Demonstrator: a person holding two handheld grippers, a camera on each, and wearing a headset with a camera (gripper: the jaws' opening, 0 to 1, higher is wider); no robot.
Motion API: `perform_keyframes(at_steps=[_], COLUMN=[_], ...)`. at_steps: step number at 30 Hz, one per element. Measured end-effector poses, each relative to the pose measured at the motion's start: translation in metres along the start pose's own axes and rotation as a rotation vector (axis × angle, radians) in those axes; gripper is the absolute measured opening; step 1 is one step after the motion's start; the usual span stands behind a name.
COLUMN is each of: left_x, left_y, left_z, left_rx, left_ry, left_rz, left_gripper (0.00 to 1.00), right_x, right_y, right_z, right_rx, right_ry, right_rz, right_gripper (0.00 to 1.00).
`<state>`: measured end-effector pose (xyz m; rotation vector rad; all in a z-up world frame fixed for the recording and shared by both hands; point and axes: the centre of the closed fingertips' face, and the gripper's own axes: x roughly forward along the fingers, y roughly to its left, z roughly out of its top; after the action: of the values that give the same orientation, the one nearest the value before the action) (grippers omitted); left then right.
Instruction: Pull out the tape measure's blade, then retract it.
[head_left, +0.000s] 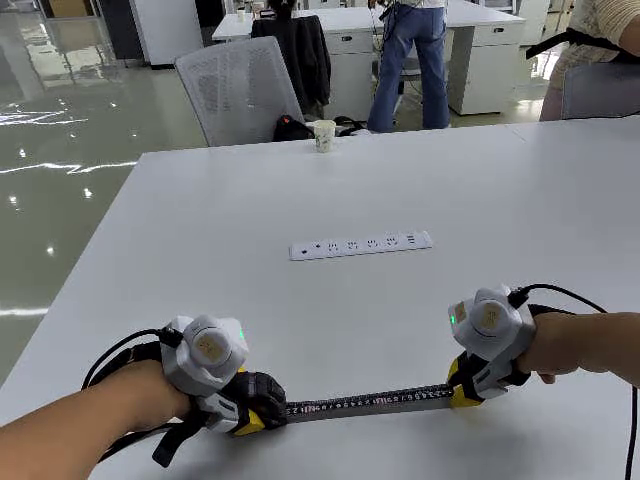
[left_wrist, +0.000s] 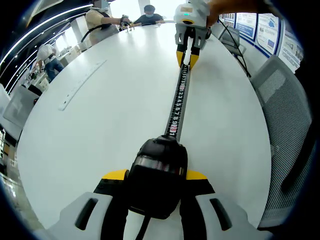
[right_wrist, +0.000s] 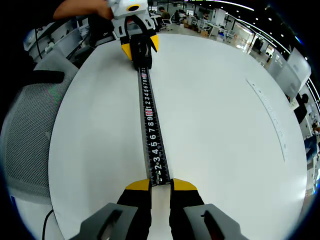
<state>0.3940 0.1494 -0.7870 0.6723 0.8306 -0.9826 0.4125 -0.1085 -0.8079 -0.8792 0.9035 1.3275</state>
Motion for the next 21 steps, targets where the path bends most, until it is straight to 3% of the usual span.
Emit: perform_keyframes(at_steps=[21], left_x=[0.0000], left_y=[-0.0006], left_z=[0.0014], left_rx=[-0.001], left_ry=[-0.019], left_rz=[0.003], left_gripper=[0.35], right_x=[0.0004], right_y=[-0.0004], right_z=[-0.0001], right_rx=[-0.018], right_ry=[0.024], right_rz=[0.017], right_gripper=[0.11])
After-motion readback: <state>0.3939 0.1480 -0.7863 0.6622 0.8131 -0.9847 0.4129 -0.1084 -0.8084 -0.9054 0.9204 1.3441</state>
